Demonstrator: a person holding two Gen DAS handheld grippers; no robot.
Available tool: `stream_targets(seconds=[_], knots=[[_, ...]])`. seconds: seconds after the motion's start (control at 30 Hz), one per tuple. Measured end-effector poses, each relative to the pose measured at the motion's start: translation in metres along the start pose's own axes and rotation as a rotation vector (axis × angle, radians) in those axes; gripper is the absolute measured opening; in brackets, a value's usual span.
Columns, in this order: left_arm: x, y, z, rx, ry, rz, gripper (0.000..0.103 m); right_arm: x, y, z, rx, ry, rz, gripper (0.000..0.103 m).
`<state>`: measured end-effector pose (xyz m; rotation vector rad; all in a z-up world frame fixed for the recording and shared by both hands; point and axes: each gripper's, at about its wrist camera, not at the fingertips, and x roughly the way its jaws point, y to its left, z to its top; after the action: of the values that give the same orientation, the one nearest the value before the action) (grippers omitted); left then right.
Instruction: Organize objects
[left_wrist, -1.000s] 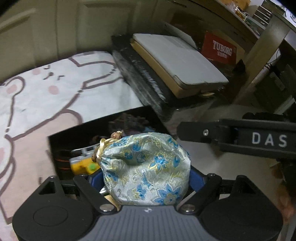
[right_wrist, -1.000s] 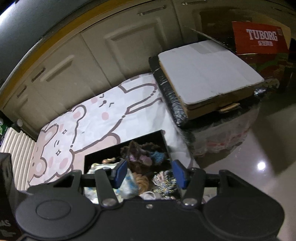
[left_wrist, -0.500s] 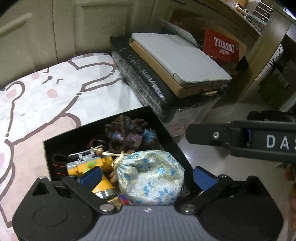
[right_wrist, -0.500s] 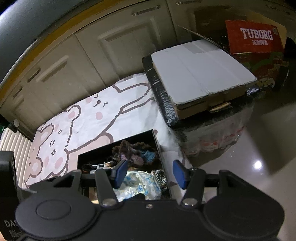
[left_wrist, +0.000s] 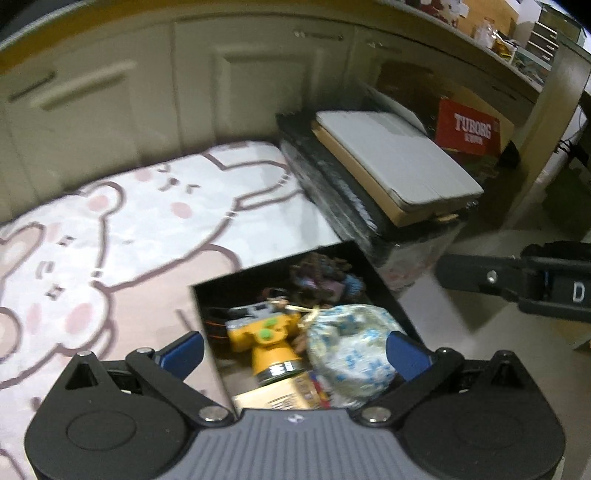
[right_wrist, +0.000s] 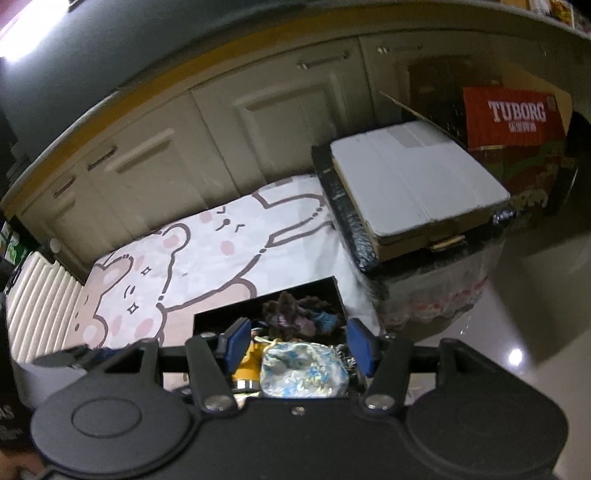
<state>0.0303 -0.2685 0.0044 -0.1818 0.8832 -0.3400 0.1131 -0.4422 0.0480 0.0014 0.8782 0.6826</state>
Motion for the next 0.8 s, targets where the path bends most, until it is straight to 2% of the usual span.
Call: stream_targets(seconds=[0.4,0.6,0.8], knots=[[-0.086,0.024,-0.024,-0.045,-0.100,0.074,0.103,-0.052,0.030,-0.023,-0.040,-0.050,-0.011,0.062],[-0.124,0.030,-0.041,-0.047,-0.144,0.124,0.103,-0.077,0.047,-0.035,-0.075,-0.082,-0.030,0.070],[-0.149,0.035,-0.055,-0.074,-0.167,0.157,0.103,-0.092,0.049,-0.052,-0.065,-0.068,-0.069,0.075]])
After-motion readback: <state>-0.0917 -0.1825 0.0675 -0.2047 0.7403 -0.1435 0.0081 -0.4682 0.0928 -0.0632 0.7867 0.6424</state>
